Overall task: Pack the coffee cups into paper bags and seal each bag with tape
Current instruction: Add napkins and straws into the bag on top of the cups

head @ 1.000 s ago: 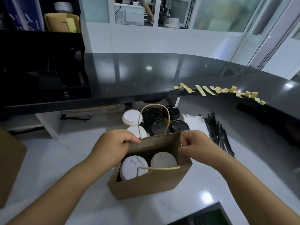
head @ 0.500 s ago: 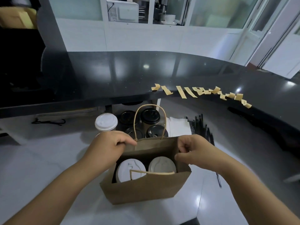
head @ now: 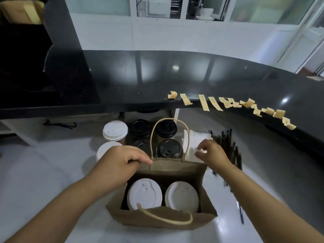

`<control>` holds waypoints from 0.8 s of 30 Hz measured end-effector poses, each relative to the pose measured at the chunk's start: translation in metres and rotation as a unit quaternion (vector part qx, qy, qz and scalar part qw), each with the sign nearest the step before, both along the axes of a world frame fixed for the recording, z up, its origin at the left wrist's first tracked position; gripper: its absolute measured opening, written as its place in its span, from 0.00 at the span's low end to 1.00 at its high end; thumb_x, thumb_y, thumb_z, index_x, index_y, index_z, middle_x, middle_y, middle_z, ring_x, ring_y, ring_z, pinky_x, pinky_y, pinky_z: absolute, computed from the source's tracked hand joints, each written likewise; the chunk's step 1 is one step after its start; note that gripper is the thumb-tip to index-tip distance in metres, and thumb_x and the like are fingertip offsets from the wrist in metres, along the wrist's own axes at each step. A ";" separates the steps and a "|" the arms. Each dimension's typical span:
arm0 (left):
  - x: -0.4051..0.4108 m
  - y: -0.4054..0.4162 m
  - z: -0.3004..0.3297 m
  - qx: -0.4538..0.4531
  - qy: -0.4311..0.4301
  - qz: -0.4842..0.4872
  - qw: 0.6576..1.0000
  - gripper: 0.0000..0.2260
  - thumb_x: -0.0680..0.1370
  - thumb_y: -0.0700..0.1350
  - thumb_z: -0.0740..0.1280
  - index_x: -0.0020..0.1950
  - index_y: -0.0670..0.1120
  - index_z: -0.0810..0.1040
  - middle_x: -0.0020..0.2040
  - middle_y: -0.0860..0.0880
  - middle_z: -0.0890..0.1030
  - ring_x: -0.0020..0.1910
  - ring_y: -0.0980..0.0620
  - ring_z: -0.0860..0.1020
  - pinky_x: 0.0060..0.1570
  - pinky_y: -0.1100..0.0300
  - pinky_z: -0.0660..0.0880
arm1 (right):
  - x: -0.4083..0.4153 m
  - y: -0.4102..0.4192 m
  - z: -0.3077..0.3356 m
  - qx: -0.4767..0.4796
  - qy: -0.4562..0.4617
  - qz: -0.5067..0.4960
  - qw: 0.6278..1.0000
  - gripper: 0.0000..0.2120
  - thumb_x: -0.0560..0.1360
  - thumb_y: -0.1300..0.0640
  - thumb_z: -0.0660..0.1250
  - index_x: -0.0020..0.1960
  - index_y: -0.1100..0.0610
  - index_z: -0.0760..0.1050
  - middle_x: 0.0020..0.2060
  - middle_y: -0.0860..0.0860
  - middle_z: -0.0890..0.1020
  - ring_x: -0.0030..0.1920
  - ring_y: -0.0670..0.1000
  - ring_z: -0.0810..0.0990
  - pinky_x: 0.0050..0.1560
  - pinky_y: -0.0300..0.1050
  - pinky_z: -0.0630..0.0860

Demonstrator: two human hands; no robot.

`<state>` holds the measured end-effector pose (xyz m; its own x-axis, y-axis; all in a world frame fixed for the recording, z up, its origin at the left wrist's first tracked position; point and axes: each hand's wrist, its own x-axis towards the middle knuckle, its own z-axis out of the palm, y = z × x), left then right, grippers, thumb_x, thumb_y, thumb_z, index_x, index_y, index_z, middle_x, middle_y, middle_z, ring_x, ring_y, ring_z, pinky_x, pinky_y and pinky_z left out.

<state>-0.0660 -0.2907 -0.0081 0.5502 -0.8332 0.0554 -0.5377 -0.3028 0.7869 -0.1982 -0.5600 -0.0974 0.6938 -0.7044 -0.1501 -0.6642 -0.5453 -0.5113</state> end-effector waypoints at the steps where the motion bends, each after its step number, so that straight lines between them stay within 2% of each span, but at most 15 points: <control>1: -0.001 -0.002 0.000 0.002 0.002 0.004 1.000 0.23 0.72 0.29 0.63 0.39 0.58 0.84 0.44 0.66 0.81 0.47 0.67 0.79 0.49 0.74 0.72 | 0.002 -0.001 -0.007 -0.022 0.001 0.007 1.000 0.14 0.72 0.54 0.72 0.55 0.54 0.76 0.57 0.51 0.76 0.52 0.51 0.76 0.55 0.48 0.78; 4: -0.004 -0.008 0.000 0.007 0.007 0.010 1.000 0.25 0.71 0.29 0.63 0.38 0.60 0.84 0.44 0.66 0.82 0.47 0.66 0.79 0.49 0.73 0.73 | 0.005 -0.002 -0.021 -0.041 0.005 0.027 0.999 0.27 0.70 0.51 0.75 0.64 0.56 0.70 0.62 0.52 0.71 0.61 0.52 0.71 0.61 0.44 0.71; 7: -0.005 -0.010 0.001 0.007 0.011 0.009 1.000 0.24 0.71 0.28 0.63 0.39 0.59 0.84 0.44 0.65 0.82 0.47 0.66 0.79 0.49 0.73 0.73 | 0.005 -0.003 -0.032 -0.049 0.019 0.037 0.998 0.30 0.69 0.48 0.75 0.65 0.56 0.68 0.62 0.52 0.72 0.61 0.52 0.70 0.60 0.44 0.69; 10: -0.004 -0.011 0.002 0.005 0.016 0.012 1.000 0.23 0.71 0.28 0.64 0.39 0.58 0.85 0.44 0.65 0.82 0.47 0.65 0.79 0.49 0.72 0.73 | 0.005 -0.003 -0.039 -0.042 0.006 0.026 0.999 0.26 0.69 0.48 0.74 0.63 0.55 0.70 0.60 0.51 0.74 0.59 0.51 0.71 0.56 0.44 0.70; 13: -0.003 -0.009 0.002 0.007 0.022 0.003 1.000 0.23 0.71 0.28 0.64 0.39 0.57 0.85 0.44 0.64 0.82 0.47 0.65 0.79 0.49 0.73 0.73 | 0.007 -0.003 -0.039 -0.040 -0.012 0.015 0.999 0.18 0.72 0.52 0.71 0.58 0.58 0.74 0.55 0.51 0.76 0.56 0.51 0.74 0.53 0.44 0.72; 15: -0.001 -0.008 0.001 0.011 0.032 -0.006 0.999 0.23 0.72 0.28 0.64 0.40 0.56 0.85 0.44 0.63 0.83 0.48 0.64 0.79 0.50 0.72 0.73 | 0.010 -0.002 -0.036 -0.050 -0.013 -0.006 0.999 0.08 0.74 0.55 0.67 0.49 0.60 0.75 0.46 0.53 0.78 0.47 0.54 0.76 0.45 0.48 0.74; 17: 0.000 -0.006 0.002 0.015 0.043 -0.014 0.999 0.22 0.72 0.28 0.64 0.40 0.55 0.86 0.44 0.62 0.83 0.48 0.64 0.80 0.51 0.69 0.75 | 0.011 -0.002 -0.035 -0.057 -0.013 -0.025 0.998 0.07 0.74 0.59 0.63 0.41 0.64 0.73 0.38 0.58 0.77 0.40 0.59 0.76 0.38 0.51 0.73; 19: 0.002 -0.006 0.003 0.017 0.055 -0.024 0.998 0.21 0.72 0.28 0.64 0.40 0.55 0.86 0.44 0.61 0.83 0.48 0.63 0.80 0.52 0.62 0.77 | 0.009 -0.005 -0.033 -0.060 -0.038 -0.051 0.996 0.08 0.74 0.62 0.62 0.42 0.68 0.74 0.38 0.62 0.77 0.40 0.63 0.77 0.39 0.53 0.74; 22: 0.005 -0.004 0.004 0.025 0.075 -0.035 0.996 0.20 0.73 0.30 0.66 0.41 0.56 0.86 0.45 0.62 0.83 0.47 0.60 0.81 0.45 0.51 0.80 | 0.004 -0.005 -0.027 -0.062 -0.099 -0.106 0.987 0.11 0.76 0.61 0.64 0.50 0.70 0.76 0.45 0.62 0.80 0.45 0.63 0.78 0.46 0.56 0.77; 24: 0.006 -0.004 0.005 0.029 0.086 -0.041 0.995 0.18 0.74 0.31 0.66 0.40 0.55 0.86 0.45 0.62 0.83 0.47 0.61 0.81 0.45 0.53 0.80 | 0.002 -0.003 -0.024 -0.065 -0.124 -0.138 0.980 0.10 0.77 0.58 0.64 0.51 0.65 0.77 0.47 0.56 0.81 0.43 0.57 0.78 0.44 0.51 0.77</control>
